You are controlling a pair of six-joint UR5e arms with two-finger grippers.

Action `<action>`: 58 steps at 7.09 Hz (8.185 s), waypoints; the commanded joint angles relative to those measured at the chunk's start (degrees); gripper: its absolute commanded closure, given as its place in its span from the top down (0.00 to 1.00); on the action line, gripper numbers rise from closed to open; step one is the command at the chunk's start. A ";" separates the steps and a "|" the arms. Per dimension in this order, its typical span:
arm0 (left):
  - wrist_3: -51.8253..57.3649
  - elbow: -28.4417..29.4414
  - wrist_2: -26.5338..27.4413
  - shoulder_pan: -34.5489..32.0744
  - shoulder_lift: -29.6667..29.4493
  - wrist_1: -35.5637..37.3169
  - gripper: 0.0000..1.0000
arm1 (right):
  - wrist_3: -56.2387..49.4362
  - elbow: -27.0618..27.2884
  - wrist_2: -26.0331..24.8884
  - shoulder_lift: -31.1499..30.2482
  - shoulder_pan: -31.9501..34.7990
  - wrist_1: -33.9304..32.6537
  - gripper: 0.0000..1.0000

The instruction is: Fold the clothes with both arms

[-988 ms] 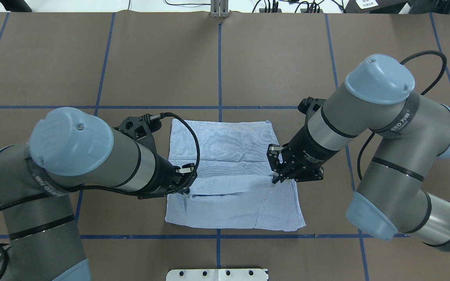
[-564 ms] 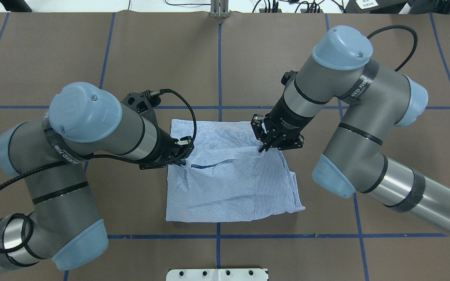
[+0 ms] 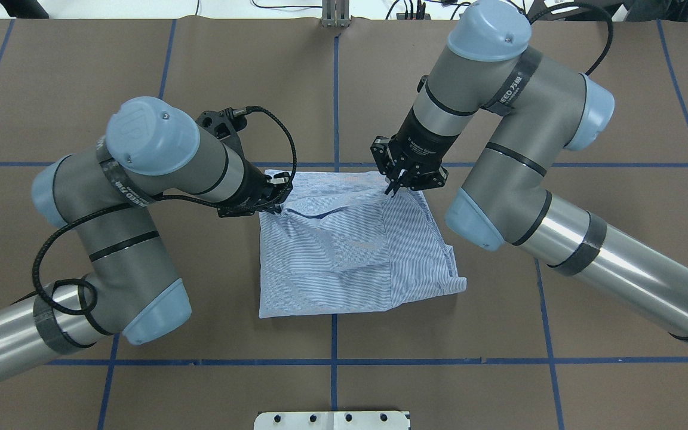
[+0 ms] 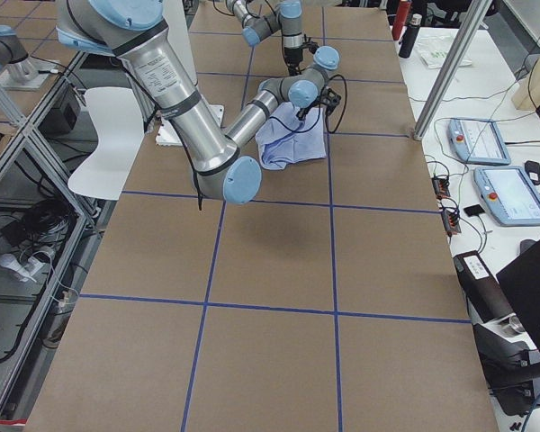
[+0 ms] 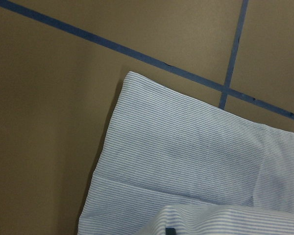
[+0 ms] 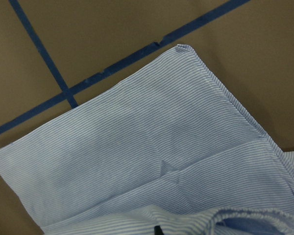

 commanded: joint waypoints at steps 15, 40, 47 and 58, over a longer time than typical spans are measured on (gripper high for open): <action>0.21 15.55 0.08 -4.95 -3.94 -10.72 1.00 | -1.32 -14.61 -3.76 4.76 1.69 9.29 1.00; 37.54 -7.13 -1.42 -24.00 16.78 1.06 1.00 | -41.73 -7.68 -12.24 0.22 12.73 -0.72 1.00; 74.12 3.95 -13.36 -52.03 19.44 0.97 1.00 | -71.62 1.30 -3.94 -23.86 31.91 -0.64 1.00; 98.39 2.28 -12.27 -56.99 31.39 20.10 1.00 | -71.54 7.37 1.40 -42.51 38.85 -1.08 1.00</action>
